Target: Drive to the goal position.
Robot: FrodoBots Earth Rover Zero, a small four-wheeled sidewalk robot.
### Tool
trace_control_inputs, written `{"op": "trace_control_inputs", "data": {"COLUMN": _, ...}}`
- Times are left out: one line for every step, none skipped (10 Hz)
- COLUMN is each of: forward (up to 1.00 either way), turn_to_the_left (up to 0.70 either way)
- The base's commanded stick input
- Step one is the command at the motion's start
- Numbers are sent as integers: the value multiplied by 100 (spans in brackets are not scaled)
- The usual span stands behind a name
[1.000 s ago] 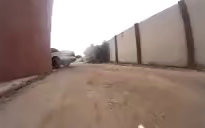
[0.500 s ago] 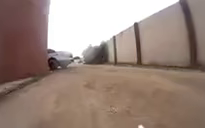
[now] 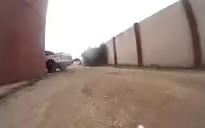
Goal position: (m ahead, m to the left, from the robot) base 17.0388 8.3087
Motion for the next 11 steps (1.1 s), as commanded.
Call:
{"op": "trace_control_inputs", "data": {"forward": 50, "turn_to_the_left": 0}}
{"op": "trace_control_inputs", "data": {"forward": 50, "turn_to_the_left": 0}}
{"op": "trace_control_inputs", "data": {"forward": 50, "turn_to_the_left": 0}}
{"op": "trace_control_inputs", "data": {"forward": 50, "turn_to_the_left": 0}}
{"op": "trace_control_inputs", "data": {"forward": 50, "turn_to_the_left": 0}}
{"op": "trace_control_inputs", "data": {"forward": 50, "turn_to_the_left": 0}}
{"op": "trace_control_inputs", "data": {"forward": 50, "turn_to_the_left": 0}}
{"op": "trace_control_inputs", "data": {"forward": 50, "turn_to_the_left": 0}}
{"op": "trace_control_inputs", "data": {"forward": 50, "turn_to_the_left": 0}}
{"op": "trace_control_inputs", "data": {"forward": 50, "turn_to_the_left": 0}}
{"op": "trace_control_inputs", "data": {"forward": 50, "turn_to_the_left": 0}}
